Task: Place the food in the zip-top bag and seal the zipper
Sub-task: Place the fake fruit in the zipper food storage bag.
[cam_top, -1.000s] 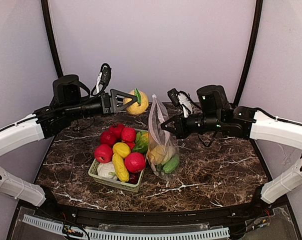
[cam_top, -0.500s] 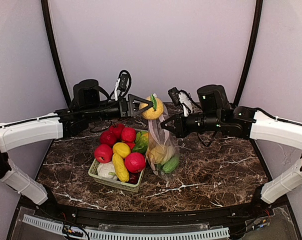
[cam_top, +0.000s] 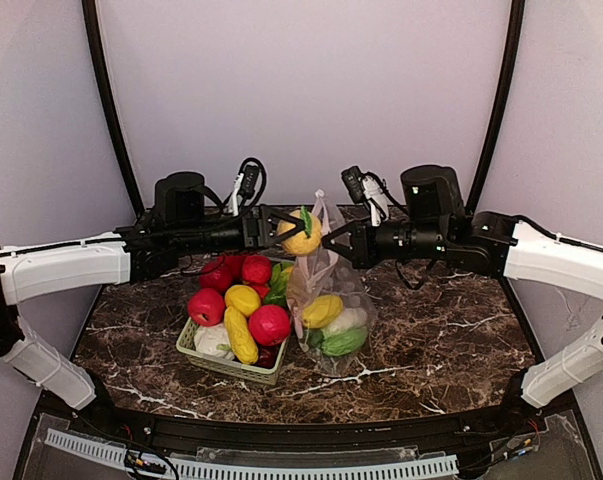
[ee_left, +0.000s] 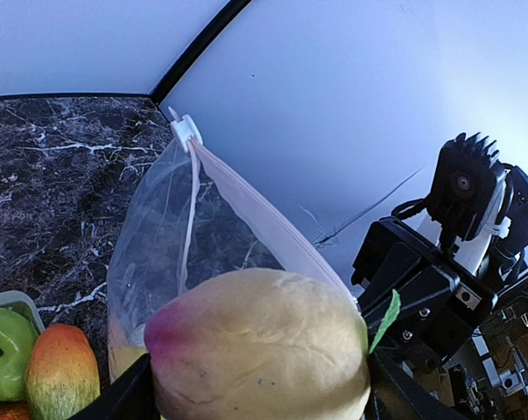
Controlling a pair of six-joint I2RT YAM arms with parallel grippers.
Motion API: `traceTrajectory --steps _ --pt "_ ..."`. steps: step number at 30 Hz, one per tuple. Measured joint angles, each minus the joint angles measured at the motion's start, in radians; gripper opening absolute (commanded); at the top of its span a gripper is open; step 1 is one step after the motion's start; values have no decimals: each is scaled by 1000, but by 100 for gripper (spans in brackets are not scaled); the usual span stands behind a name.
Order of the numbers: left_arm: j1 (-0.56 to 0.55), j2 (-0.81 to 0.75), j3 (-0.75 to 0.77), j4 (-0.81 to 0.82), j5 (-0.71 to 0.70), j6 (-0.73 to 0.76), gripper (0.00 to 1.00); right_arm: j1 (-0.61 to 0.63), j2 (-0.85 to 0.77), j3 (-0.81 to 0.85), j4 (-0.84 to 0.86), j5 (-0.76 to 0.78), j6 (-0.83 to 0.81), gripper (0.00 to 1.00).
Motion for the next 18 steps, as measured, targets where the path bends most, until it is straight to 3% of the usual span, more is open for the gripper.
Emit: traceTrajectory --steps 5,18 --pt "-2 18 2 -12 13 3 58 0 0 0 17 -19 0 0" --pt "-40 116 166 -239 5 116 60 0 0 -6 25 -38 4 0"
